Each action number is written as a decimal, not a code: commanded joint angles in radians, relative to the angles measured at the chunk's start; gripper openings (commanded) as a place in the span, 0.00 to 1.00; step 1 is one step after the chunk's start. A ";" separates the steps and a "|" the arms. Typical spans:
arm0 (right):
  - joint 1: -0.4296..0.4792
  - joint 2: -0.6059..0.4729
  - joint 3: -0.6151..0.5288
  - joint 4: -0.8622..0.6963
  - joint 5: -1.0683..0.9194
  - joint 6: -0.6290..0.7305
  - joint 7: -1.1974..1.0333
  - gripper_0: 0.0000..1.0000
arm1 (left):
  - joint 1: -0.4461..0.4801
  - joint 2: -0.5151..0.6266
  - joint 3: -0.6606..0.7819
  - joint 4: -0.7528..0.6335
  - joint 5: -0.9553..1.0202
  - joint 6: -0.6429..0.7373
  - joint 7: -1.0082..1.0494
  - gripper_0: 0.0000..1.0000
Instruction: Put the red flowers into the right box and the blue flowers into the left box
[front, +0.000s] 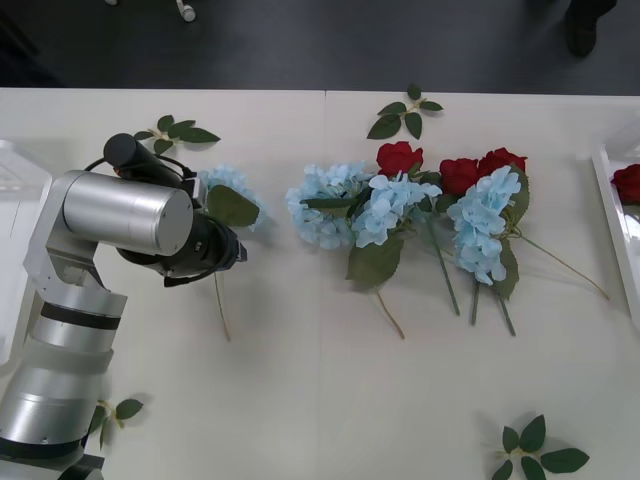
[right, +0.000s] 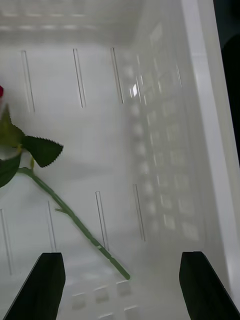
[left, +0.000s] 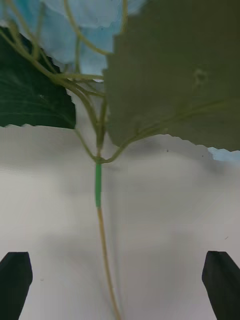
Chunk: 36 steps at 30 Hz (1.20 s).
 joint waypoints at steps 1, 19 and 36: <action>0.000 -0.006 -0.146 -0.140 -0.013 0.146 0.004 0.67 | -0.043 -0.017 0.006 0.045 -0.013 -0.025 0.035 1.00; 0.000 0.006 -0.006 -0.594 0.012 0.322 0.249 0.67 | -0.087 -0.017 -0.029 0.199 -0.030 -0.105 0.041 0.78; -0.052 0.158 0.221 -0.557 0.093 0.243 0.611 0.67 | -0.090 -0.015 -0.046 0.232 -0.019 -0.123 0.046 0.01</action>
